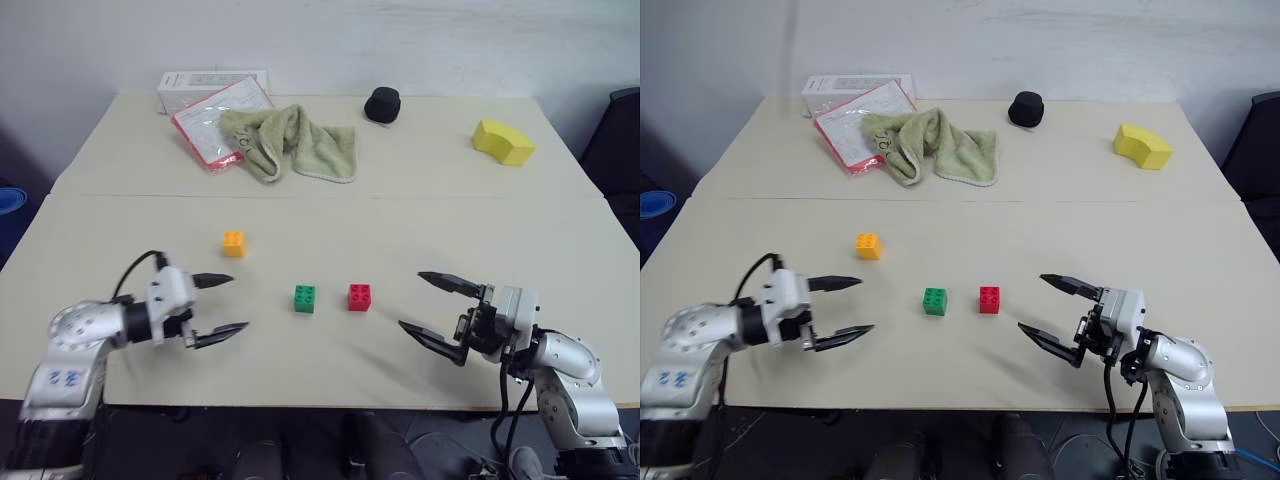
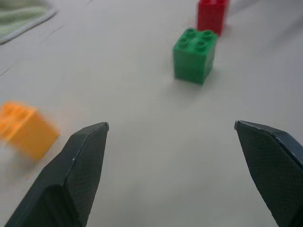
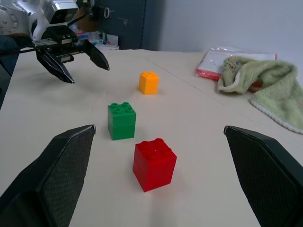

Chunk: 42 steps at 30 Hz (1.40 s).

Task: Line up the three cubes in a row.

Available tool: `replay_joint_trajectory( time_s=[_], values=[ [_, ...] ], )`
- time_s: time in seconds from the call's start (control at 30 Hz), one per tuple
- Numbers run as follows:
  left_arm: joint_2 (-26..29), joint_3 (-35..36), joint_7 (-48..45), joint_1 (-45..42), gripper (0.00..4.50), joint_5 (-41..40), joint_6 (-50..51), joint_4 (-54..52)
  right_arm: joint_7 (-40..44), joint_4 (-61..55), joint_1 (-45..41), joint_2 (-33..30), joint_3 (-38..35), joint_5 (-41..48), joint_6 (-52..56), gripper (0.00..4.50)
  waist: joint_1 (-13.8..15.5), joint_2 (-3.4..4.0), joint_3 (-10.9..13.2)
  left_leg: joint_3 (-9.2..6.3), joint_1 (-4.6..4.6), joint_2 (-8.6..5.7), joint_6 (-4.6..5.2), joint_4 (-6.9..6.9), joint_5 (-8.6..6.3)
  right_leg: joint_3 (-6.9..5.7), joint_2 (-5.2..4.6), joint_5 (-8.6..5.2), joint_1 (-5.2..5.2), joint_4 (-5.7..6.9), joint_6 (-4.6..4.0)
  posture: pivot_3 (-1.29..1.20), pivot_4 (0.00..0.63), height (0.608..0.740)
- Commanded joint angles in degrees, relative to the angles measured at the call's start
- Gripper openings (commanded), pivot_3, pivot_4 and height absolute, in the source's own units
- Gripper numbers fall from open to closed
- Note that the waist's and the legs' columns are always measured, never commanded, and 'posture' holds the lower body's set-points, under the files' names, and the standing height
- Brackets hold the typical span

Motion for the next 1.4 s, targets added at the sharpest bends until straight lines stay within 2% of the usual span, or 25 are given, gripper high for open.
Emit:
replay_joint_trajectory(
  time_s=[0.03, 0.17, 0.3, 0.37, 0.53, 0.63, 0.73, 0.87, 1.2, 1.3, 1.37, 1.4],
  values=[
    [-2.8, 11.7, 8.8, 4.2, 4.49, -2.4, -2.7, 3.7, 0.4, 1.1, -0.8, 1.0, -0.2, -0.4, -3.1, 4.50, 0.0, 0.00, 0.0, 0.01, 0.05, 0.00, 0.01, -0.01, -0.03, 0.00, 0.00, 0.00, 0.03, 0.00, 0.00, 0.00, 0.150, 0.740],
    [-6.0, 15.4, 13.2, 7.6, 4.49, -3.5, -3.6, 3.9, 0.9, 2.7, -1.6, 1.5, 0.6, -1.3, -4.7, 4.50, 0.1, -0.02, 0.0, 0.02, 0.06, -0.03, 0.05, -0.03, -0.07, -0.03, -0.05, 0.00, 0.05, -0.02, -0.01, 0.00, 0.150, 0.740],
    [-9.9, 13.8, 18.4, 7.8, 4.49, -5.2, -1.3, -1.9, 1.2, 4.1, -2.3, 1.9, 1.1, -1.6, -5.6, 4.50, 0.5, -0.05, 0.0, 0.02, 0.06, -0.04, 0.05, -0.02, -0.13, -0.03, -0.09, 0.00, 0.06, -0.02, -0.01, 0.00, 0.150, 0.740],
    [-15.7, 10.3, 26.8, 6.3, 4.49, -4.7, 2.1, -8.8, 1.5, 4.7, -2.8, 1.9, 1.4, -1.7, -5.8, 4.50, 0.6, -0.06, 0.0, 0.01, 0.07, -0.03, 0.01, -0.02, -0.15, -0.03, -0.08, 0.00, 0.07, -0.02, -0.01, 0.00, 0.150, 0.740],
    [-22.7, 2.2, 40.6, 0.1, 4.49, -1.0, 10.8, -15.6, 1.8, 4.6, -3.0, 1.3, 2.0, -1.5, -4.9, 4.50, 1.2, -0.11, -0.1, 0.07, 0.12, -0.06, -0.01, -0.01, -0.15, 0.02, -0.03, 0.00, 0.11, 0.00, 0.00, 0.00, 0.150, 0.740],
    [-24.7, -5.4, 47.5, -5.3, 4.49, 6.4, 14.6, -14.7, 2.1, 3.1, -2.4, 0.8, 2.7, -1.2, -3.2, 4.50, 1.4, -0.14, -0.1, 0.10, 0.17, -0.07, -0.02, -0.02, -0.14, 0.03, 0.02, 0.00, 0.13, 0.02, 0.00, 0.00, 0.150, 0.740],
    [-29.1, -6.3, 55.0, -10.3, 4.49, 8.2, 16.4, -11.6, 1.6, 2.5, -2.1, 0.8, 2.8, -1.5, -3.0, 4.50, 1.2, -0.14, -0.1, 0.15, 0.18, -0.06, -0.05, -0.02, -0.14, 0.06, 0.04, 0.01, 0.15, -0.01, 0.01, 0.00, 0.150, 0.740],
    [-31.4, -11.3, 56.8, -16.3, 4.49, 11.4, 16.4, -5.3, 0.6, 1.0, -1.3, 0.8, 3.2, -2.0, -2.6, 4.50, 1.3, -0.15, -0.1, 0.15, 0.18, -0.06, -0.17, -0.01, -0.09, 0.03, 0.07, 0.01, 0.14, -0.01, 0.01, 0.00, 0.150, 0.740],
    [-33.1, -14.2, 62.2, -21.1, 4.49, 16.5, 17.6, 1.3, -2.2, -1.9, 0.9, 0.5, 2.4, -2.6, -2.3, 4.50, 1.4, -0.17, -0.1, 0.16, 0.17, -0.06, -0.36, -0.02, 0.02, 0.03, 0.07, 0.01, 0.13, -0.01, 0.01, 0.00, 0.150, 0.740],
    [-33.5, -14.6, 62.1, -21.3, 3.91, 16.4, 17.4, 1.7, -2.7, -2.2, 1.4, 0.5, 2.4, -2.8, -2.5, 4.50, 1.4, -0.17, -0.1, 0.16, 0.17, -0.05, -0.36, -0.02, 0.02, 0.03, 0.07, 0.01, 0.13, -0.02, 0.01, 0.00, 0.150, 0.740],
    [-33.4, -15.1, 61.6, -21.3, 3.25, 16.5, 17.8, 1.6, -3.0, -2.2, 1.6, 0.5, 2.6, -3.0, -2.6, 4.50, 1.4, -0.17, -0.1, 0.15, 0.17, -0.05, -0.37, -0.02, 0.03, 0.03, 0.07, 0.01, 0.13, -0.01, 0.01, 0.00, 0.150, 0.740],
    [-33.4, -15.1, 61.6, -21.2, 3.10, 16.5, 17.9, 1.4, -3.1, -2.3, 1.6, 0.6, 2.5, -3.0, -2.6, 4.50, 1.4, -0.17, -0.1, 0.15, 0.17, -0.05, -0.38, -0.02, 0.03, 0.03, 0.07, 0.01, 0.13, -0.01, 0.01, 0.00, 0.150, 0.740]
  ],
)
